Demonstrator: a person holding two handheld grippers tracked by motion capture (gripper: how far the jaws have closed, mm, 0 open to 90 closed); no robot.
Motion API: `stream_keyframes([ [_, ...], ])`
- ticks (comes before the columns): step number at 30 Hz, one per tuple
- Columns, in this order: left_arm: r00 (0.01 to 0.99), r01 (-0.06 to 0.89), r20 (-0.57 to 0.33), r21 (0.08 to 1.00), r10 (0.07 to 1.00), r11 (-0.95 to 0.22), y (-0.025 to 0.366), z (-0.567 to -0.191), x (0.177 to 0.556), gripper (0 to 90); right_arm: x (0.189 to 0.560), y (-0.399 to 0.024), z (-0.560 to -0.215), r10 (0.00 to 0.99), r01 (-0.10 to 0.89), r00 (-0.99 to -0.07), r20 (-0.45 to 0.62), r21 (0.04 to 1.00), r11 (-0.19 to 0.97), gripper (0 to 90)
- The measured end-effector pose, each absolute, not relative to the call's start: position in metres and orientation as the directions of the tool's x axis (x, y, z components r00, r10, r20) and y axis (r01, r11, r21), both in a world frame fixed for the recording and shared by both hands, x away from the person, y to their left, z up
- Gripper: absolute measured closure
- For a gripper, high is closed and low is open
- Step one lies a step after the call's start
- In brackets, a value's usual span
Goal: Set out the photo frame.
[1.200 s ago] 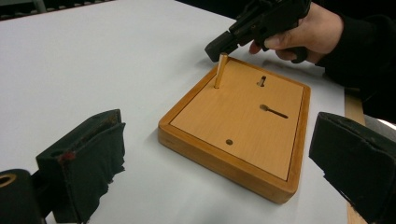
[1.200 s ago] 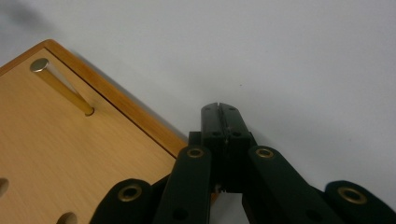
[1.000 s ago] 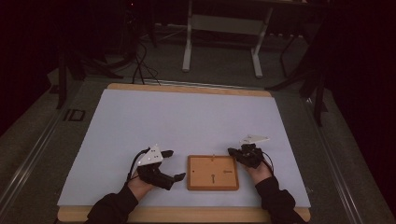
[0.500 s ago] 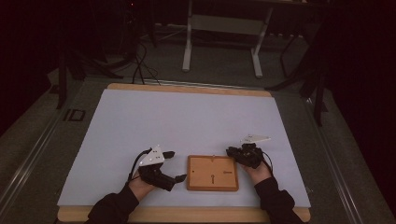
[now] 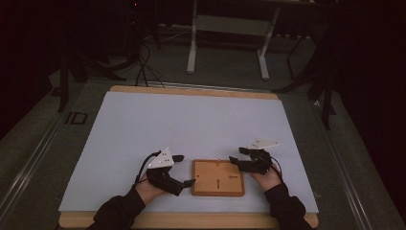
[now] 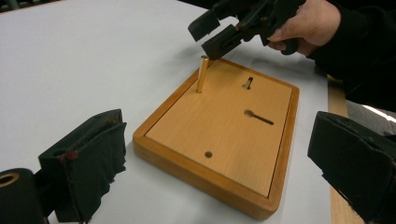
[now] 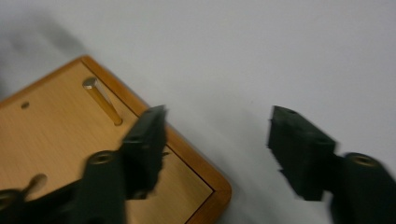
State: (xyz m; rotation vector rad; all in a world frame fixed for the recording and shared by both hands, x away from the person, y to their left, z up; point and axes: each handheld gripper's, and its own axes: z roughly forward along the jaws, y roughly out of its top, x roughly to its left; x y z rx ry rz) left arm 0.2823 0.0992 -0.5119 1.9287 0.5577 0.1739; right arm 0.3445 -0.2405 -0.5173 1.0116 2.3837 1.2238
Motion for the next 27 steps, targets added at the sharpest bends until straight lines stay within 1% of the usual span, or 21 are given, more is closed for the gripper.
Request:
stream_keyframes([
  [1, 0.882, 0.304, -0.139, 0.897, 0.45, -0.32, 0.097, -0.511, 0.284, 4.4, 0.344, -0.242, -0.517, 0.691, 0.459, -0.719, 0.078, 0.8, 0.387, 28.5],
  [3, 0.887, 0.296, -0.133, 0.898, 0.442, -0.325, 0.093, -0.511, 0.287, 4.7, 0.34, -0.245, -0.515, 0.679, 0.457, -0.728, 0.1, 0.809, 0.37, 16.6],
  [4, 0.888, 0.295, -0.132, 0.898, 0.44, -0.327, 0.092, -0.511, 0.288, 5.3, 0.338, -0.247, -0.515, 0.671, 0.45, -0.735, 0.102, 0.813, 0.369, 15.5],
  [7, 0.894, 0.294, -0.131, 0.894, 0.429, -0.339, 0.086, -0.511, 0.292, 5.3, 0.334, -0.251, -0.515, 0.674, 0.45, -0.731, 0.11, 0.82, 0.355, 15.3],
  [9, 0.899, 0.291, -0.132, 0.892, 0.417, -0.346, 0.083, -0.51, 0.294, 5.3, 0.329, -0.253, -0.514, 0.678, 0.424, -0.731, 0.073, 0.828, 0.368, 16.4],
  [11, 0.903, 0.286, -0.128, 0.891, 0.41, -0.352, 0.08, -0.51, 0.297, 5.8, 0.322, -0.255, -0.512, 0.684, 0.409, -0.727, 0.058, 0.837, 0.363, 16.4],
  [16, 0.911, 0.277, -0.116, 0.884, 0.396, -0.377, 0.072, -0.511, 0.301, 6.8, 0.308, -0.262, -0.505, 0.677, 0.384, -0.733, 0.062, 0.86, 0.336, 16.5],
  [18, 0.913, 0.271, -0.111, 0.885, 0.393, -0.38, 0.069, -0.51, 0.303, 11.8, 0.299, -0.265, -0.502, 0.672, 0.372, -0.738, 0.063, 0.868, 0.328, 16.5],
  [19, 0.914, 0.268, -0.108, 0.884, 0.392, -0.384, 0.065, -0.51, 0.305, 13.9, 0.288, -0.27, -0.497, 0.667, 0.347, -0.743, 0.051, 0.882, 0.319, 16.5],
  [20, 0.914, 0.268, -0.108, 0.884, 0.392, -0.384, 0.065, -0.51, 0.305, 14.1, 0.288, -0.27, -0.497, 0.667, 0.347, -0.743, 0.051, 0.882, 0.319, 16.5],
  [21, 0.915, 0.269, -0.111, 0.885, 0.388, -0.381, 0.064, -0.51, 0.307, 14.9, 0.28, -0.274, -0.495, 0.66, 0.322, -0.751, 0.039, 0.893, 0.314, 16.5],
  [24, 0.919, 0.262, -0.107, 0.885, 0.379, -0.386, 0.058, -0.51, 0.313, 15.4, 0.27, -0.279, -0.492, 0.645, 0.311, -0.763, 0.04, 0.898, 0.311, 17.0],
  [27, 0.926, 0.248, -0.096, 0.884, 0.366, -0.396, 0.052, -0.51, 0.318, 18.6, 0.261, -0.283, -0.492, 0.622, 0.312, -0.781, 0.049, 0.894, 0.322, 17.0],
])
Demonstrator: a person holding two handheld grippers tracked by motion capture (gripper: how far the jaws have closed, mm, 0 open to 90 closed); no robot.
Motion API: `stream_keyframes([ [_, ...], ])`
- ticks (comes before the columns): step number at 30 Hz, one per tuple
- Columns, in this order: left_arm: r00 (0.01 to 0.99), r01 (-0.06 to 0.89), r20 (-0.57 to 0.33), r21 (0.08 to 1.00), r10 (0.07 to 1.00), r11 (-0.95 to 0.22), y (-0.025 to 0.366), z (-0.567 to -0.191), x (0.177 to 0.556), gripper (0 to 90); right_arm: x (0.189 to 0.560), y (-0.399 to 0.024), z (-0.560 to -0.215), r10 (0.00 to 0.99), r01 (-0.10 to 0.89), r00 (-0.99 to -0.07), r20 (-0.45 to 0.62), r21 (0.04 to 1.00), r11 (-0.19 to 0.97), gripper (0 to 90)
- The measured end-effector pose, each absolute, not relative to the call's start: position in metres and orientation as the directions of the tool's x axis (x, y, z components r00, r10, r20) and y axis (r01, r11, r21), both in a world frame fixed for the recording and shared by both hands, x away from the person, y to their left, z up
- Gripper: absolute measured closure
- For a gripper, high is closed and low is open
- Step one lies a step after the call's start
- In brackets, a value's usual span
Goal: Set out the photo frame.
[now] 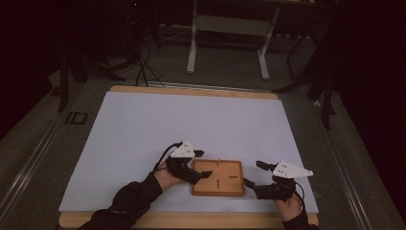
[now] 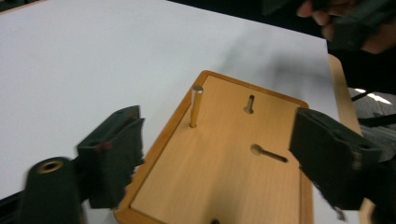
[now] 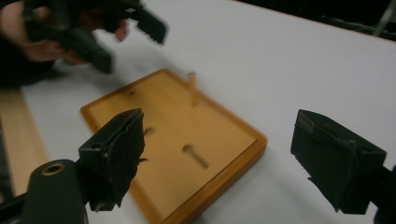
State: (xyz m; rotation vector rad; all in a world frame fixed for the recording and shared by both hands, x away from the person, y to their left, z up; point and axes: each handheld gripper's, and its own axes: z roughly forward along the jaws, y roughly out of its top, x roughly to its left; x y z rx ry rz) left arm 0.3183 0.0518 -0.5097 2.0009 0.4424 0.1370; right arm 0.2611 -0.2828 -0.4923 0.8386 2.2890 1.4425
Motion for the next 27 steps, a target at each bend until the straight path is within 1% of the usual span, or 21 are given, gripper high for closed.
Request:
stream_keyframes([
  [3, 0.928, 0.245, -0.09, 0.878, 0.36, -0.411, 0.044, -0.512, 0.324, 20.7, 0.254, -0.285, -0.493, 0.624, 0.293, -0.781, 0.017, 0.893, 0.342, 17.0],
  [4, 0.929, 0.248, -0.093, 0.876, 0.359, -0.413, 0.043, -0.513, 0.325, 23.0, 0.252, -0.285, -0.493, 0.624, 0.291, -0.781, 0.016, 0.894, 0.341, 17.0],
  [5, 0.93, 0.244, -0.092, 0.878, 0.355, -0.412, 0.041, -0.514, 0.327, 27.1, 0.25, -0.286, -0.493, 0.624, 0.296, -0.781, 0.026, 0.895, 0.333, 17.0],
  [6, 0.931, 0.235, -0.08, 0.878, 0.357, -0.417, 0.039, -0.514, 0.328, 27.1, 0.25, -0.286, -0.493, 0.624, 0.296, -0.781, 0.026, 0.895, 0.333, 17.0],
  [9, 0.933, 0.229, -0.076, 0.88, 0.351, -0.417, 0.035, -0.517, 0.332, 35.2, 0.247, -0.288, -0.493, 0.625, 0.296, -0.78, 0.023, 0.894, 0.336, 16.9],
  [11, 0.933, 0.229, -0.071, 0.873, 0.352, -0.431, 0.033, -0.52, 0.333, 38.0, 0.247, -0.29, -0.494, 0.627, 0.297, -0.779, 0.021, 0.892, 0.34, 16.9],
  [13, 0.933, 0.233, -0.074, 0.87, 0.352, -0.434, 0.031, -0.523, 0.335, 45.4, 0.245, -0.292, -0.495, 0.632, 0.301, -0.774, 0.017, 0.889, 0.344, 16.8],
  [14, 0.934, 0.237, -0.081, 0.869, 0.349, -0.434, 0.03, -0.524, 0.337, 45.4, 0.245, -0.292, -0.495, 0.632, 0.301, -0.774, 0.017, 0.889, 0.344, 16.8],
  [15, 0.935, 0.236, -0.08, 0.868, 0.344, -0.438, 0.027, -0.524, 0.339, 50.6, 0.245, -0.293, -0.497, 0.634, 0.304, -0.773, 0.012, 0.884, 0.354, 16.8],
  [16, 0.935, 0.236, -0.08, 0.868, 0.344, -0.438, 0.027, -0.524, 0.339, 53.5, 0.245, -0.293, -0.497, 0.634, 0.304, -0.773, 0.012, 0.884, 0.354, 16.8],
  [19, 0.939, 0.231, -0.079, 0.866, 0.335, -0.443, 0.021, -0.525, 0.342, 55.5, 0.243, -0.294, -0.498, 0.633, 0.309, -0.774, 0.015, 0.881, 0.358, 16.8],
  [21, 0.94, 0.227, -0.071, 0.862, 0.334, -0.453, 0.017, -0.525, 0.343, 60.1, 0.242, -0.294, -0.499, 0.632, 0.309, -0.774, 0.017, 0.882, 0.355, 16.9],
  [25, 0.938, 0.23, -0.067, 0.857, 0.341, -0.462, 0.013, -0.527, 0.346, 63.3, 0.241, -0.294, -0.499, 0.622, 0.311, -0.783, 0.022, 0.88, 0.36, 15.9],
  [27, 0.937, 0.235, -0.073, 0.856, 0.343, -0.46, 0.012, -0.527, 0.348, 67.0, 0.239, -0.293, -0.499, 0.614, 0.311, -0.789, 0.023, 0.876, 0.368, 15.5],
])
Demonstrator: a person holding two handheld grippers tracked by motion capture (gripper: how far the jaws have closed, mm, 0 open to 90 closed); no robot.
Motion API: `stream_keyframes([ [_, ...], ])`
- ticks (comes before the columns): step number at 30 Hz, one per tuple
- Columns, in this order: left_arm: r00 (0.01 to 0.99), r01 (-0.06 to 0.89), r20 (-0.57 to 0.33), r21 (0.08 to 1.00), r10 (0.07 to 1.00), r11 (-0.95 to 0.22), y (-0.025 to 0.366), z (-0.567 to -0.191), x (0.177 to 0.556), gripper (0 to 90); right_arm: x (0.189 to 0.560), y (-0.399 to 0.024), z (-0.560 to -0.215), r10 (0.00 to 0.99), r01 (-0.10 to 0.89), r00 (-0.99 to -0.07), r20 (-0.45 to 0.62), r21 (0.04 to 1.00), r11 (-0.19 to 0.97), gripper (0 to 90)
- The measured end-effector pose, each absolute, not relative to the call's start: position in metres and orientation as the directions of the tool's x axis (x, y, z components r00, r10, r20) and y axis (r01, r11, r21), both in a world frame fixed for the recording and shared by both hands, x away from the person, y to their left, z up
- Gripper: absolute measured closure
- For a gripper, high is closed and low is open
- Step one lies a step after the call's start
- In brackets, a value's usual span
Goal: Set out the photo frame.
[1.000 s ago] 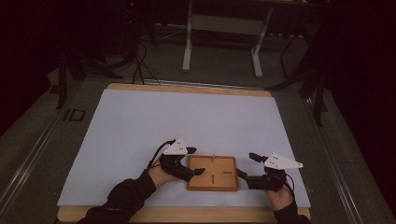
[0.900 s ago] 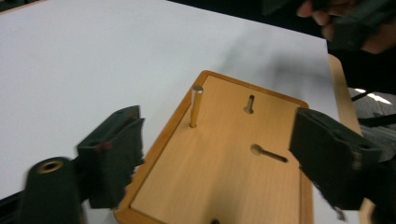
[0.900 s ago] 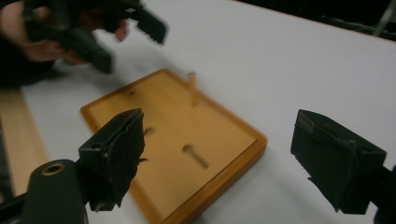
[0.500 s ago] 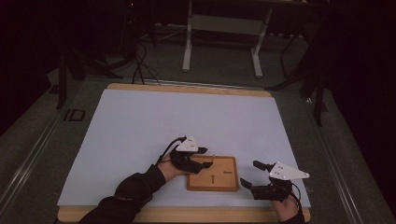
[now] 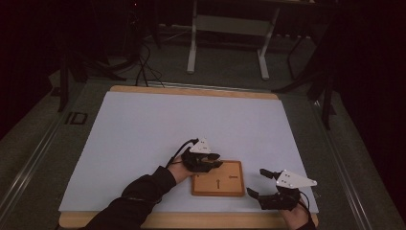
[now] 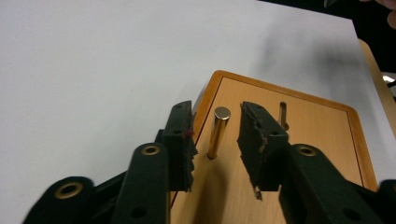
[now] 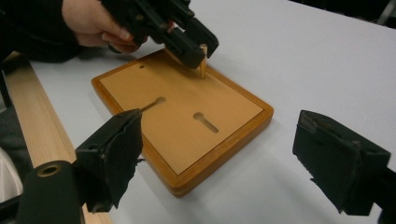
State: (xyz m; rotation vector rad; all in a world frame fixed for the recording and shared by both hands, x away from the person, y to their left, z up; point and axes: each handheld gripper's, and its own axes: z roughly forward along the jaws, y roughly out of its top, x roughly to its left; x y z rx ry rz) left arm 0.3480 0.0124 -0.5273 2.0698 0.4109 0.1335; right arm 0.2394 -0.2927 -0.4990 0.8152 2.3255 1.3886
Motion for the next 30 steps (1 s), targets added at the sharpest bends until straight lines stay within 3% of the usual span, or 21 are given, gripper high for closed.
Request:
stream_keyframes([
  [10, 0.938, 0.225, -0.068, 0.866, 0.341, -0.446, 0.009, -0.529, 0.35, 72.0, 0.239, -0.296, -0.502, 0.61, 0.313, -0.792, 0.014, 0.867, 0.387, 13.9],
  [15, 0.947, 0.213, -0.069, 0.866, 0.313, -0.453, 0.008, -0.53, 0.35, 81.4, 0.238, -0.294, -0.503, 0.604, 0.3, -0.797, -0.009, 0.862, 0.409, 15.1],
  [21, 0.947, 0.21, -0.065, 0.865, 0.314, -0.456, 0.007, -0.53, 0.35, 83.1, 0.237, -0.291, -0.503, 0.585, 0.286, -0.811, -0.018, 0.859, 0.424, 15.5],
  [30, 0.945, 0.276, -0.152, 0.846, 0.291, -0.456, 0.008, -0.528, 0.359, 82.9, 0.222, -0.272, -0.505, 0.523, 0.17, -0.833, -0.178, 0.819, 0.549, 16.0],
])
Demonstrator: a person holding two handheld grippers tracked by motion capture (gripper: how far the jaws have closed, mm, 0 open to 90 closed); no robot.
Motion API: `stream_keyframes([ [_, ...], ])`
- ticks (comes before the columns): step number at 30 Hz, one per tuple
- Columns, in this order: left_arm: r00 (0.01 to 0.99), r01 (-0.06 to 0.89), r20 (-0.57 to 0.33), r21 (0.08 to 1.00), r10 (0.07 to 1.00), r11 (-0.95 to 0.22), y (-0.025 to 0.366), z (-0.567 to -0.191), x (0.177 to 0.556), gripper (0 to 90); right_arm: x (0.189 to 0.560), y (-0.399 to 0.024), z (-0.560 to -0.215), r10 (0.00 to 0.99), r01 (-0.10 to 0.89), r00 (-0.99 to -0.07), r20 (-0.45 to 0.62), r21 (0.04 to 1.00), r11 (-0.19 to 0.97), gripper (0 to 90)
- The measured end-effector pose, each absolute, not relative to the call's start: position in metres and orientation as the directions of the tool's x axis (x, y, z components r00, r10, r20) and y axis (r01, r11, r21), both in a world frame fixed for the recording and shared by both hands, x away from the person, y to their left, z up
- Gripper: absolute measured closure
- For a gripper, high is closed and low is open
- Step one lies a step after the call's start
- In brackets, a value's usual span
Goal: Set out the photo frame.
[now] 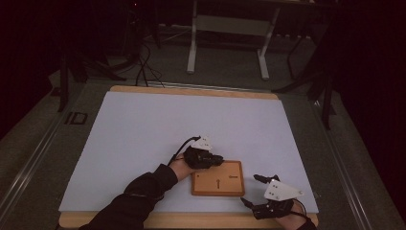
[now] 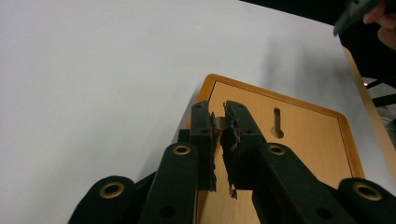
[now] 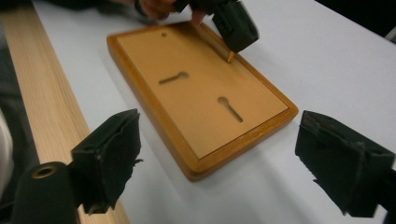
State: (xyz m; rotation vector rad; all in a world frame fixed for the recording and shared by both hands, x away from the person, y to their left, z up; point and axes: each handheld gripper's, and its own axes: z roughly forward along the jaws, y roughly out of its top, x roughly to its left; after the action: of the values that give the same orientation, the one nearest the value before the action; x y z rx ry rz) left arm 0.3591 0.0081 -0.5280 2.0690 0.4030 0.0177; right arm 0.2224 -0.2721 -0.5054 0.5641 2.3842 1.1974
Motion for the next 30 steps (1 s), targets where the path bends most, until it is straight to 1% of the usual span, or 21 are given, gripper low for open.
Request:
stream_keyframes([
  [1, 0.945, 0.277, -0.153, 0.844, 0.289, -0.459, 0.008, -0.528, 0.36, 82.8, 0.221, -0.27, -0.506, 0.507, 0.166, -0.841, -0.189, 0.802, 0.574, 19.9],
  [2, 0.944, 0.282, -0.159, 0.842, 0.288, -0.46, 0.008, -0.527, 0.361, 82.8, 0.221, -0.27, -0.506, 0.507, 0.166, -0.841, -0.189, 0.802, 0.574, 19.9],
  [3, 0.944, 0.286, -0.164, 0.84, 0.287, -0.46, 0.008, -0.527, 0.362, 82.8, 0.221, -0.271, -0.507, 0.491, 0.179, -0.856, -0.162, 0.798, 0.576, 24.2],
  [5, 0.943, 0.3, -0.185, 0.835, 0.278, -0.461, 0.009, -0.527, 0.364, 82.7, 0.221, -0.272, -0.507, 0.483, 0.176, -0.861, -0.162, 0.796, 0.58, 24.2],
  [6, 0.94, 0.314, -0.203, 0.831, 0.275, -0.459, 0.009, -0.527, 0.366, 82.6, 0.219, -0.272, -0.507, 0.464, 0.141, -0.862, -0.204, 0.783, 0.606, 25.0],
  [7, 0.939, 0.319, -0.212, 0.83, 0.271, -0.457, 0.009, -0.527, 0.368, 82.6, 0.217, -0.273, -0.507, 0.454, 0.121, -0.863, -0.223, 0.78, 0.614, 25.0],
  [8, 0.937, 0.329, -0.225, 0.827, 0.268, -0.456, 0.01, -0.527, 0.37, 82.6, 0.217, -0.273, -0.507, 0.454, 0.121, -0.863, -0.223, 0.78, 0.614, 25.5],
  [9, 0.932, 0.345, -0.244, 0.825, 0.268, -0.448, 0.01, -0.528, 0.371, 82.5, 0.216, -0.273, -0.506, 0.444, 0.108, -0.864, -0.239, 0.772, 0.626, 27.5],
  [10, 0.931, 0.35, -0.251, 0.822, 0.265, -0.449, 0.01, -0.528, 0.373, 82.6, 0.213, -0.274, -0.505, 0.426, 0.079, -0.866, -0.261, 0.77, 0.633, 27.4],
  [11, 0.929, 0.355, -0.257, 0.82, 0.264, -0.448, 0.01, -0.527, 0.374, 82.6, 0.213, -0.274, -0.505, 0.426, 0.079, -0.866, -0.261, 0.77, 0.633, 27.4],
  [14, 0.926, 0.365, -0.271, 0.816, 0.261, -0.449, 0.011, -0.527, 0.375, 82.7, 0.216, -0.278, -0.503, 0.433, 0.105, -0.878, -0.204, 0.801, 0.59, 27.6],
  [16, 0.923, 0.374, -0.28, 0.814, 0.262, -0.445, 0.011, -0.528, 0.377, 82.6, 0.217, -0.279, -0.502, 0.441, 0.101, -0.872, -0.213, 0.803, 0.588, 28.2],
  [17, 0.922, 0.378, -0.285, 0.812, 0.262, -0.444, 0.011, -0.528, 0.377, 82.6, 0.216, -0.278, -0.502, 0.436, 0.087, -0.868, -0.238, 0.791, 0.606, 30.0],
  [18, 0.92, 0.383, -0.293, 0.811, 0.26, -0.443, 0.011, -0.528, 0.378, 82.6, 0.212, -0.274, -0.504, 0.414, 0.041, -0.85, -0.325, 0.743, 0.668, 31.2],
  [19, 0.917, 0.39, -0.301, 0.809, 0.26, -0.44, 0.011, -0.528, 0.379, 82.6, 0.212, -0.274, -0.504, 0.414, 0.041, -0.85, -0.325, 0.743, 0.668, 31.2],
  [22, 0.912, 0.404, -0.318, 0.804, 0.259, -0.437, 0.012, -0.528, 0.381, 82.7, 0.208, -0.267, -0.511, 0.364, -0.026, -0.829, -0.426, 0.678, 0.735, 34.4],
  [24, 0.908, 0.414, -0.33, 0.8, 0.257, -0.435, 0.012, -0.528, 0.382, 82.7, 0.204, -0.261, -0.518, 0.317, -0.095, -0.786, -0.53, 0.612, 0.785, 35.1],
  [25, 0.908, 0.414, -0.33, 0.8, 0.258, -0.435, 0.012, -0.528, 0.383, 82.7, 0.2, -0.255, -0.526, 0.27, -0.155, -0.722, -0.636, 0.53, 0.834, 36.8],
  [26, 0.907, 0.417, -0.333, 0.798, 0.258, -0.435, 0.012, -0.528, 0.383, 82.7, 0.199, -0.253, -0.529, 0.243, -0.182, -0.701, -0.67, 0.498, 0.848, 39.4],
  [27, 0.906, 0.419, -0.336, 0.796, 0.256, -0.436, 0.012, -0.528, 0.384, 82.7, 0.199, -0.253, -0.529, 0.243, -0.182, -0.701, -0.67, 0.498, 0.848, 39.4],
  [30, 0.905, 0.422, -0.34, 0.793, 0.257, -0.439, 0.012, -0.528, 0.385, 82.8, 0.198, -0.248, -0.537, 0.161, -0.246, -0.642, -0.75, 0.401, 0.883, 44.3],
])
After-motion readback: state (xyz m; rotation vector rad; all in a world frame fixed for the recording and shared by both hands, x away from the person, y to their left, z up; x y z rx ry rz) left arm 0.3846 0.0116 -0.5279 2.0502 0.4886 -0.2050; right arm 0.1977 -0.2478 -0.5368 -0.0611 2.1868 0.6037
